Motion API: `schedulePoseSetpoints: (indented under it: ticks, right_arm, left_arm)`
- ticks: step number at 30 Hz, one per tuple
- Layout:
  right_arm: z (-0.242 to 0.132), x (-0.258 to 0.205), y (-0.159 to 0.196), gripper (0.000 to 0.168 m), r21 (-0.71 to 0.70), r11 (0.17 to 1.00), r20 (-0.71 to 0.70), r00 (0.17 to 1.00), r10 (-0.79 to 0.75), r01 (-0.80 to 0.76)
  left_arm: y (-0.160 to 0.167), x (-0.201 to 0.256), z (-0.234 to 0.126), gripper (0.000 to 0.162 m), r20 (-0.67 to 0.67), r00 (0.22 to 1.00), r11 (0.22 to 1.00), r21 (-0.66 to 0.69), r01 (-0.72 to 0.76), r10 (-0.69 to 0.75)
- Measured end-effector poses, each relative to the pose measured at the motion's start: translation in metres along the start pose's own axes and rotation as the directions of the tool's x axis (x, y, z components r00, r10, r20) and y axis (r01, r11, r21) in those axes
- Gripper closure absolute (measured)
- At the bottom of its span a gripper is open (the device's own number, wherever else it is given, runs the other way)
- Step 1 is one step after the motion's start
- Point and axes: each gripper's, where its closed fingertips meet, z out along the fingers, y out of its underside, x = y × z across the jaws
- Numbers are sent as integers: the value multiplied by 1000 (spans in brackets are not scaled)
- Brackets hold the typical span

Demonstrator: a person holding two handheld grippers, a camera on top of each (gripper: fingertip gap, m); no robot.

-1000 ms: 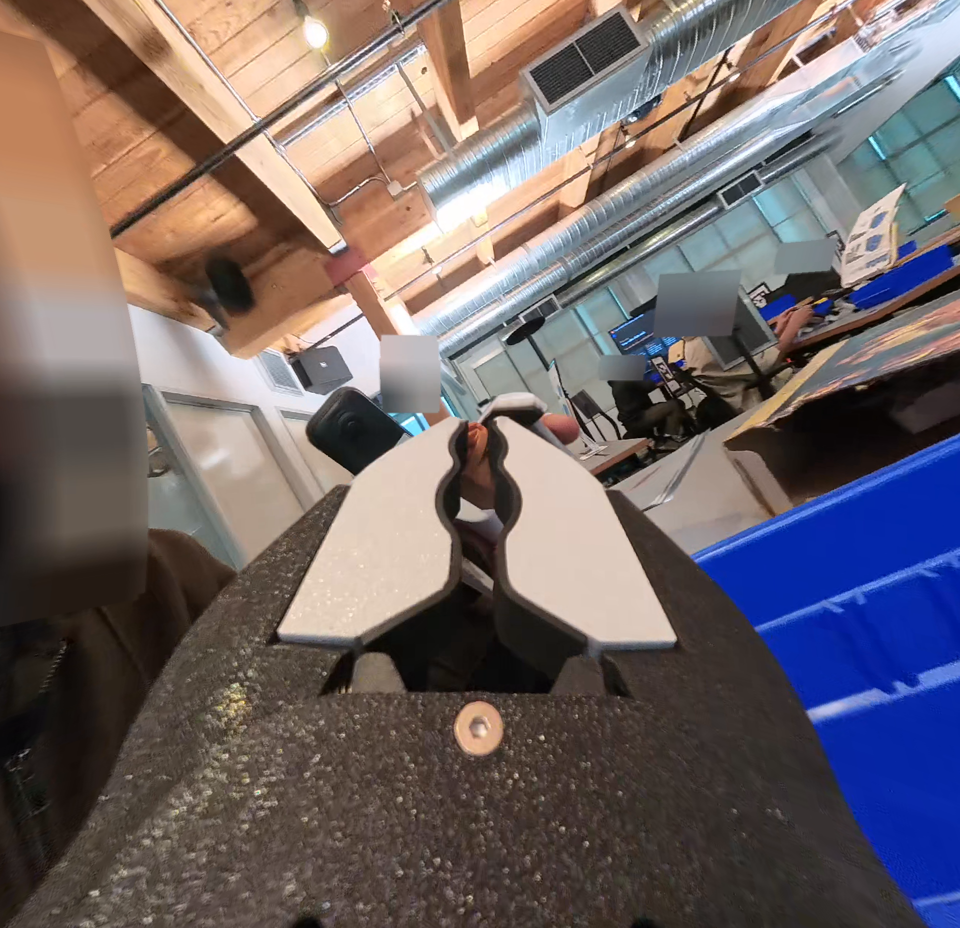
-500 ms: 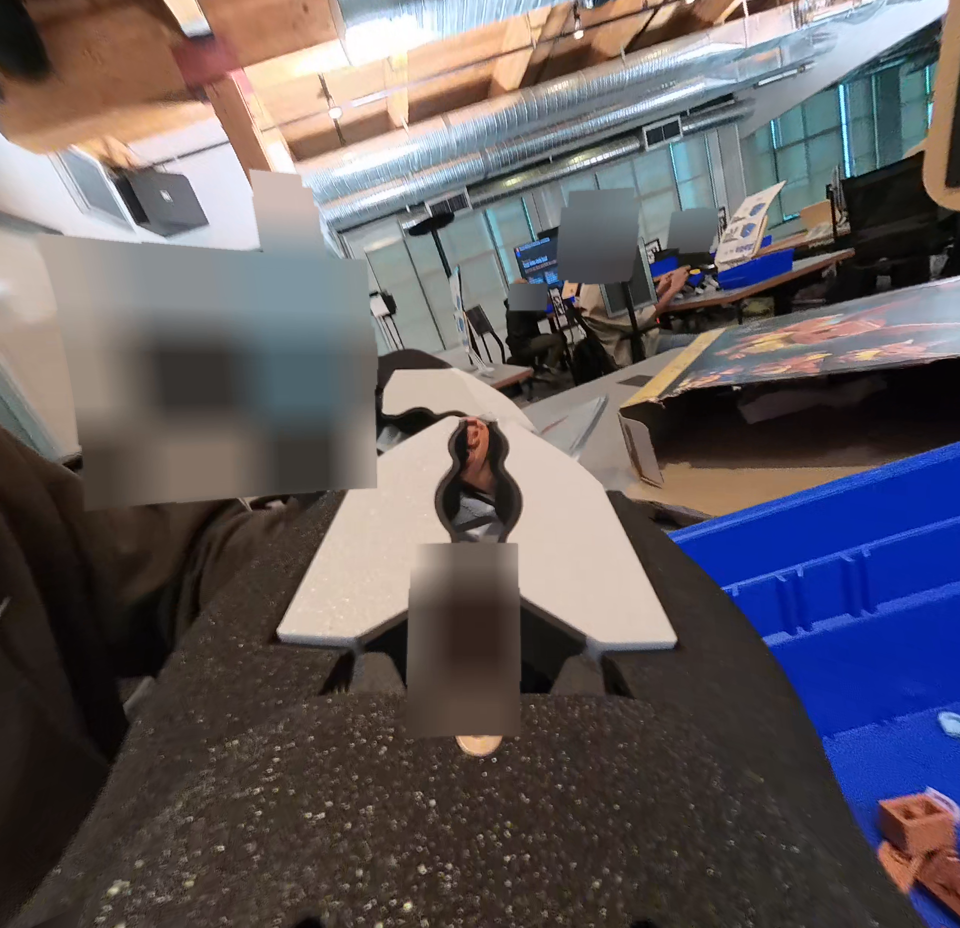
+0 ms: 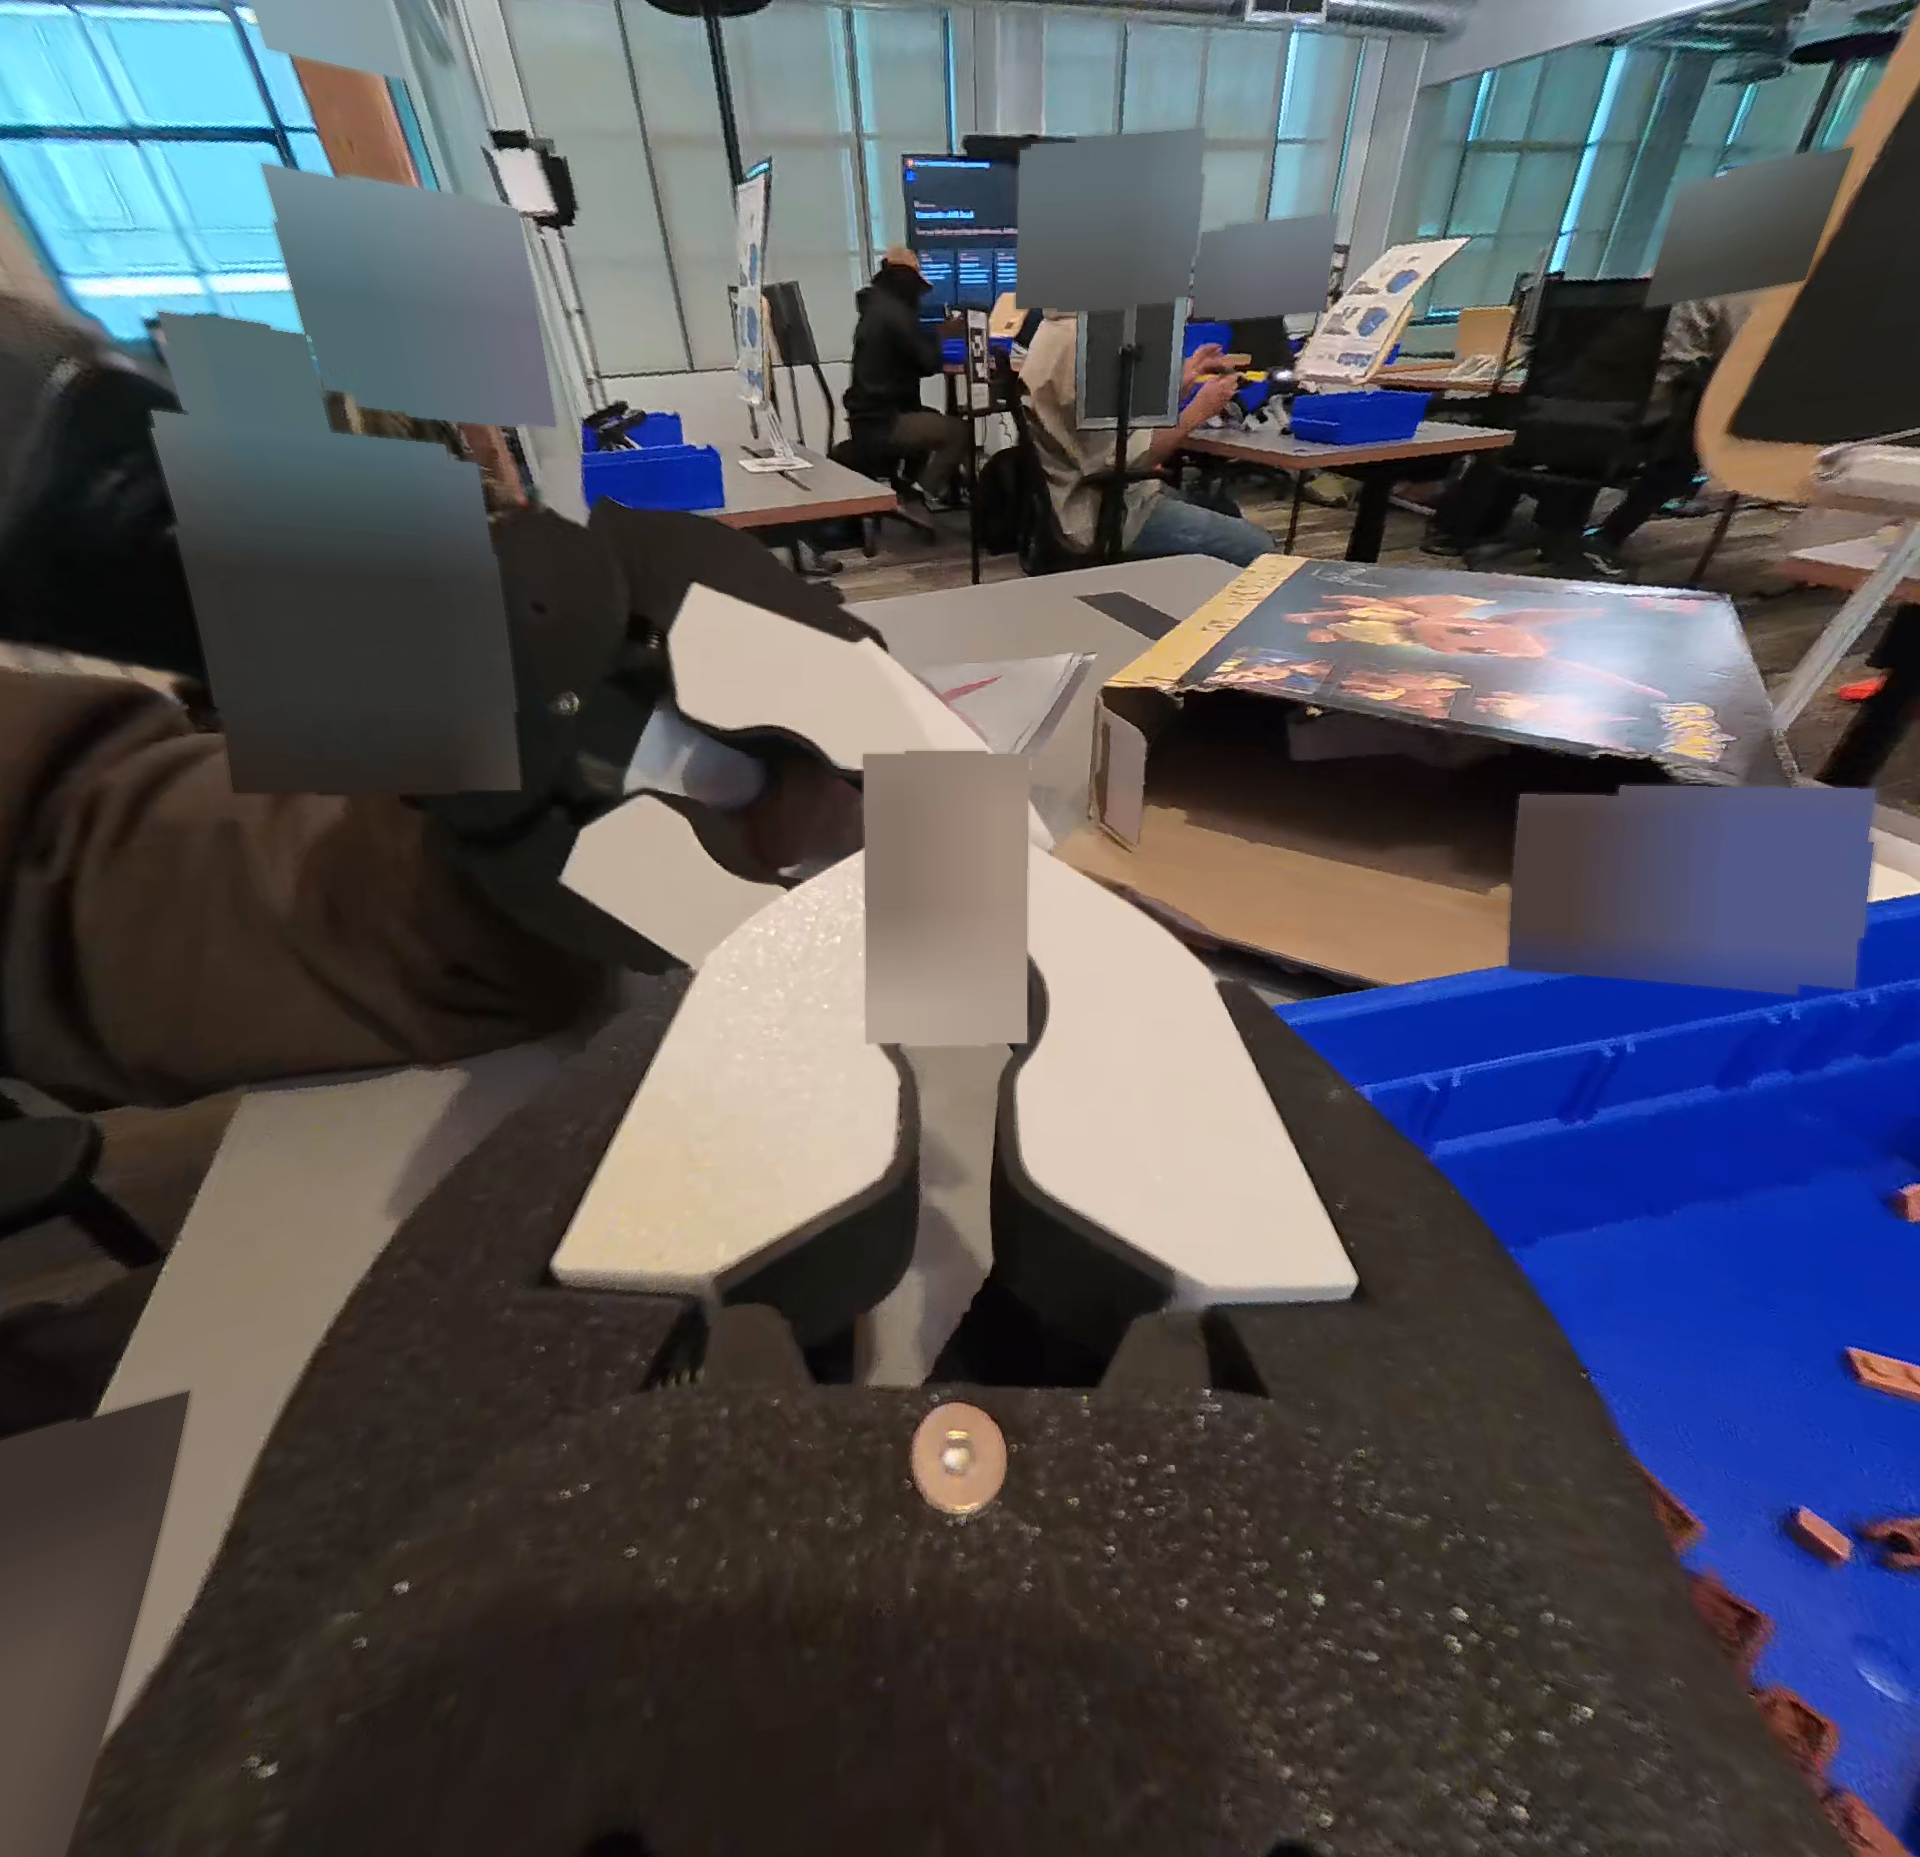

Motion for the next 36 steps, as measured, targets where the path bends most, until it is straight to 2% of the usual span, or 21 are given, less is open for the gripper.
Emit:
schedulePoseSetpoints:
  ticks: [4, 10, 15, 22, 27, 31, 34, 36]
  right_arm:
    - [-2, -4, 2, 158, -35, 998, 65, 997, 49, -46]
    - [-2, -9, 10, 152, -132, 988, 51, 996, -76, 82]
    - [1, -3, 16, 155, -200, 963, -34, 981, -189, 179]
    - [2, -2, 15, 157, -220, 917, -111, 925, -363, 333]
    - [0, -9, 7, 157, -173, 877, -114, 876, -469, 448]
    - [-1, -15, 2, 160, -126, 854, -109, 849, -518, 505]
    - [-2, -17, 0, 160, -104, 845, -101, 840, -533, 524]
    - [-1, -14, 3, 160, -115, 859, -91, 856, -508, 498]
  left_arm:
    - [-2, -1, -2, 136, 54, 987, 988, -11, -151, 152]
    - [-2, -1, -5, 136, 111, 941, 947, -29, -319, 320]
    - [6, -2, -2, 136, 110, 925, 931, -81, -357, 364]
    - [11, -3, -1, 136, 97, 938, 942, -87, -324, 332]
    - [6, 1, -3, 136, 10, 989, 989, -7, -146, 146]
    - [1, 6, -5, 136, -79, 997, 998, 56, -12, 16]
    - [0, 8, -5, 136, -99, 995, 998, 61, 11, -5]
    - [3, 6, -4, 136, -74, 997, 999, 39, -31, 34]
